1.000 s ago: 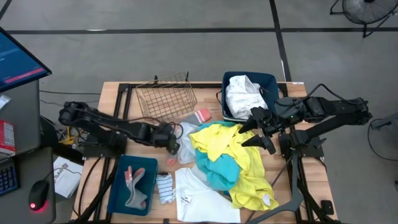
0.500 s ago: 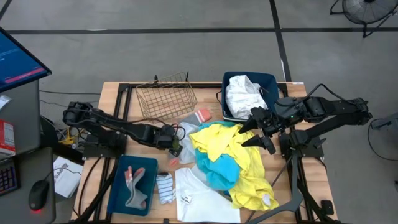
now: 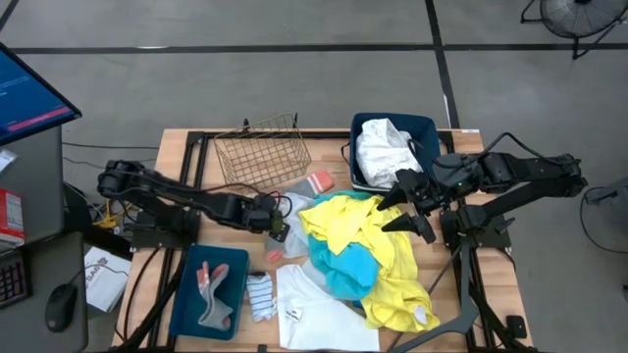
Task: Pick & Place Cloths
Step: Put the gray sock into the blue bin, then put the white striped sock into the blue bin
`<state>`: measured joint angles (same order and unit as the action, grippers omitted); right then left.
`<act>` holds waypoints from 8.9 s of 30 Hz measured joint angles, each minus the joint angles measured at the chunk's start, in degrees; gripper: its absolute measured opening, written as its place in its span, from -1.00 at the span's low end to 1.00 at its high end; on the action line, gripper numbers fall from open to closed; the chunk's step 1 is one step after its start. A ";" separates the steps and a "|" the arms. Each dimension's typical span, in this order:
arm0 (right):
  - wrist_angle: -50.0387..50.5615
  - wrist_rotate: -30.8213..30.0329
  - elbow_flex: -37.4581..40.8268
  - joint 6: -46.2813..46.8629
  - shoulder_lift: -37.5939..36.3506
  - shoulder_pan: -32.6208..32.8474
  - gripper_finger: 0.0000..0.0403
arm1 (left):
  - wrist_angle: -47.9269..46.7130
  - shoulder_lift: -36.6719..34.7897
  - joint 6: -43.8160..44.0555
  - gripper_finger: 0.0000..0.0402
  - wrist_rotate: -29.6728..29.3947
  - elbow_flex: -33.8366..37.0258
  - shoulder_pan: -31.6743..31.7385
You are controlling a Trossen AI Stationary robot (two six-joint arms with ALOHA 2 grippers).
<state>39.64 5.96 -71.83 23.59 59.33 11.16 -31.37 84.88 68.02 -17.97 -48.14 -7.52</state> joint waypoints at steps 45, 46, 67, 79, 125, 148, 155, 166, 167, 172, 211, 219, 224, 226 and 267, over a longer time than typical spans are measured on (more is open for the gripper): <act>0.81 0.02 0.00 -0.17 0.02 0.04 0.44 | -4.05 5.37 -2.87 -1.00 5.32 1.27 0.48; 0.79 0.02 0.00 -0.17 0.02 0.04 0.44 | -3.97 4.55 -3.10 -1.00 5.31 0.94 0.29; 0.52 -0.02 0.00 -0.13 0.02 0.00 0.44 | 0.49 -36.69 -13.16 -1.00 9.16 -9.18 -12.75; 0.39 -0.17 0.00 0.46 0.02 0.00 0.44 | -3.45 -42.22 11.64 -1.00 18.94 -9.09 -26.22; 0.46 -0.48 0.01 -1.68 0.02 -0.09 0.44 | -36.03 -28.81 56.47 -1.00 18.55 -10.94 -54.02; -0.18 -5.27 0.00 -1.55 0.02 -0.04 0.44 | -25.24 1.48 33.99 -1.00 11.67 -7.98 -47.61; -0.20 -5.38 0.02 -1.55 0.02 -0.04 0.44 | -20.08 5.72 33.75 -1.00 8.39 -7.98 -47.52; -1.18 -5.38 0.01 -1.60 0.02 -0.04 0.44 | -19.83 0.90 23.90 -0.63 7.12 -7.98 -47.52; -1.27 -5.38 0.00 -1.62 0.02 -0.04 0.44 | -19.75 -0.20 23.31 -0.55 6.33 -7.98 -47.52; -0.58 -5.37 0.02 -1.66 0.02 -0.04 0.44 | -19.21 -6.97 22.33 -0.15 -0.40 -7.98 -47.37; -1.05 -5.88 0.01 0.02 0.02 -0.07 0.44 | 11.92 7.63 -40.80 0.30 9.35 -8.00 -32.99; -0.61 -5.97 0.02 0.02 0.00 -0.02 0.44 | 12.88 10.81 -39.51 0.30 9.91 -8.00 -33.23; 0.43 -5.98 0.02 -0.03 0.00 -0.04 0.44 | 13.09 13.76 -39.55 0.30 11.31 -8.00 -33.23; 0.44 -5.99 0.02 -0.04 0.00 -0.04 0.44 | 13.29 15.06 -39.56 0.30 13.26 -8.00 -33.23; 1.45 -6.01 0.00 -0.13 0.00 -0.09 0.44 | 6.59 -28.40 -4.56 -1.00 15.02 -8.11 -30.45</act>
<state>41.09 -0.05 -71.83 23.46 59.33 11.07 -24.78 56.48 63.46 -2.95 -56.25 -37.97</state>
